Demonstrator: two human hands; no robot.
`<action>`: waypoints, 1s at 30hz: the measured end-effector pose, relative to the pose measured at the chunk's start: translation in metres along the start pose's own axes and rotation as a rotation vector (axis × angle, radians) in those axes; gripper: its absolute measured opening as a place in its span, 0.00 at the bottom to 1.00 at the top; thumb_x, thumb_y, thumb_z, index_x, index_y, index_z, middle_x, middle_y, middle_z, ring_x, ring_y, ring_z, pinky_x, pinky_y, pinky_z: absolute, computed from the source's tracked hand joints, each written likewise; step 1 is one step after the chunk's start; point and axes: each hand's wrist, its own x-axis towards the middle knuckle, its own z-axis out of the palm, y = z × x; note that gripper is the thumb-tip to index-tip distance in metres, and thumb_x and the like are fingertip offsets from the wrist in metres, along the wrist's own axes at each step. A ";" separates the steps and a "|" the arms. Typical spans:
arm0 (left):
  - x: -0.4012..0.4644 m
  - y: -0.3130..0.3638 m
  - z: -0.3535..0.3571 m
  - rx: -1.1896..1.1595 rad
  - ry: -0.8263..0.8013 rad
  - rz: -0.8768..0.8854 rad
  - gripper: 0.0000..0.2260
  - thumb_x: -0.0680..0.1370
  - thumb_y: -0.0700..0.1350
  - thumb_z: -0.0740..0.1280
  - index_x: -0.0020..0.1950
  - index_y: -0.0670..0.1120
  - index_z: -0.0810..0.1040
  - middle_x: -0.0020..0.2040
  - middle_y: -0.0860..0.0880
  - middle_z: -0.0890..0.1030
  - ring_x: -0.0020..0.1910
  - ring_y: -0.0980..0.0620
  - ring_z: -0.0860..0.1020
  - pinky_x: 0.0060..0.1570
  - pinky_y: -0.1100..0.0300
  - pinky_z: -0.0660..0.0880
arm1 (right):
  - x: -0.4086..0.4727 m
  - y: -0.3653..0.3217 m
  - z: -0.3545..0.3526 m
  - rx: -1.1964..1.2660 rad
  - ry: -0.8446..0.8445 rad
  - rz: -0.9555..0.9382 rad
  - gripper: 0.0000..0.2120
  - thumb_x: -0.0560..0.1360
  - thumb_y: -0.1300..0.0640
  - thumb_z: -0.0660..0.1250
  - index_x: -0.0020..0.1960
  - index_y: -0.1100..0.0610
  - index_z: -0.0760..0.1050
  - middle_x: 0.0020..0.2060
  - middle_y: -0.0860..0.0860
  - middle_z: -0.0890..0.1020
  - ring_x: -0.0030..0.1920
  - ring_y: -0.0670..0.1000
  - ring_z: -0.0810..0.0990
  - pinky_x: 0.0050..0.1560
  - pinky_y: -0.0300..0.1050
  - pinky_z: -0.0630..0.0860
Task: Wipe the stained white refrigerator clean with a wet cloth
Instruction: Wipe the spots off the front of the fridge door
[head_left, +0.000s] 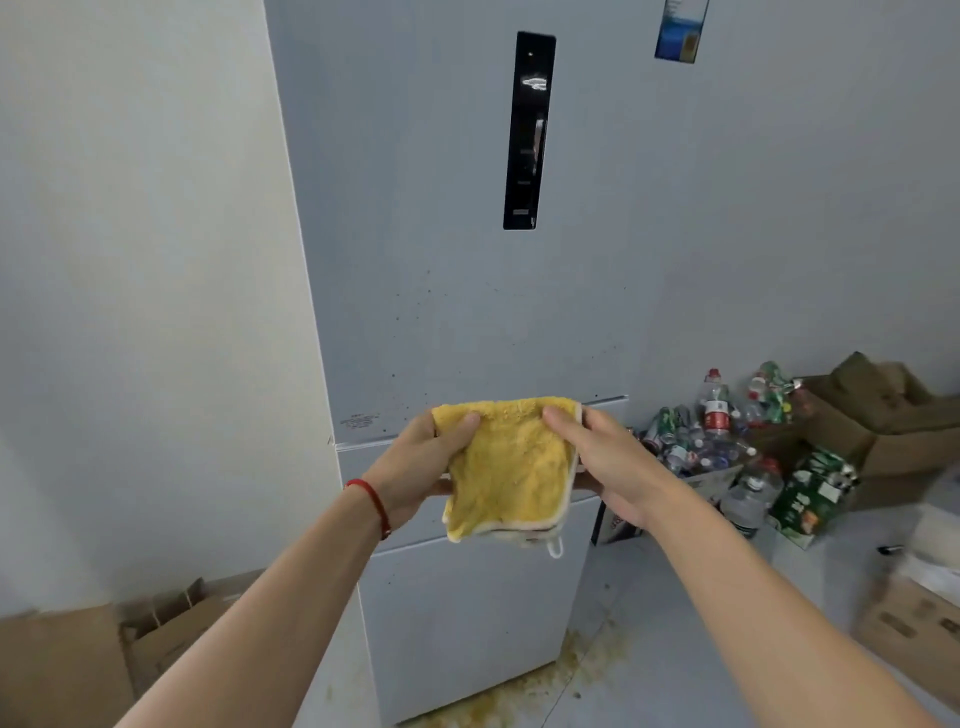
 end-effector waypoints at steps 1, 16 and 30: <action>0.004 0.001 0.005 0.023 0.028 0.015 0.15 0.82 0.57 0.64 0.63 0.49 0.76 0.58 0.46 0.83 0.57 0.46 0.83 0.55 0.44 0.82 | 0.001 -0.002 0.004 0.068 0.014 0.026 0.14 0.85 0.48 0.63 0.62 0.56 0.81 0.56 0.53 0.87 0.58 0.53 0.86 0.60 0.53 0.80; 0.056 0.032 0.003 -0.029 0.052 -0.116 0.24 0.74 0.49 0.78 0.66 0.43 0.77 0.57 0.42 0.85 0.56 0.43 0.84 0.55 0.46 0.82 | 0.052 0.003 -0.015 0.421 0.007 -0.062 0.16 0.79 0.63 0.71 0.65 0.62 0.77 0.56 0.58 0.87 0.56 0.58 0.87 0.52 0.49 0.84; 0.135 0.123 0.077 0.654 0.554 0.480 0.12 0.76 0.48 0.71 0.58 0.55 0.77 0.50 0.55 0.81 0.51 0.54 0.79 0.51 0.60 0.77 | 0.104 -0.052 -0.109 1.018 0.112 -0.229 0.29 0.82 0.34 0.55 0.70 0.53 0.78 0.63 0.56 0.84 0.60 0.61 0.85 0.62 0.60 0.77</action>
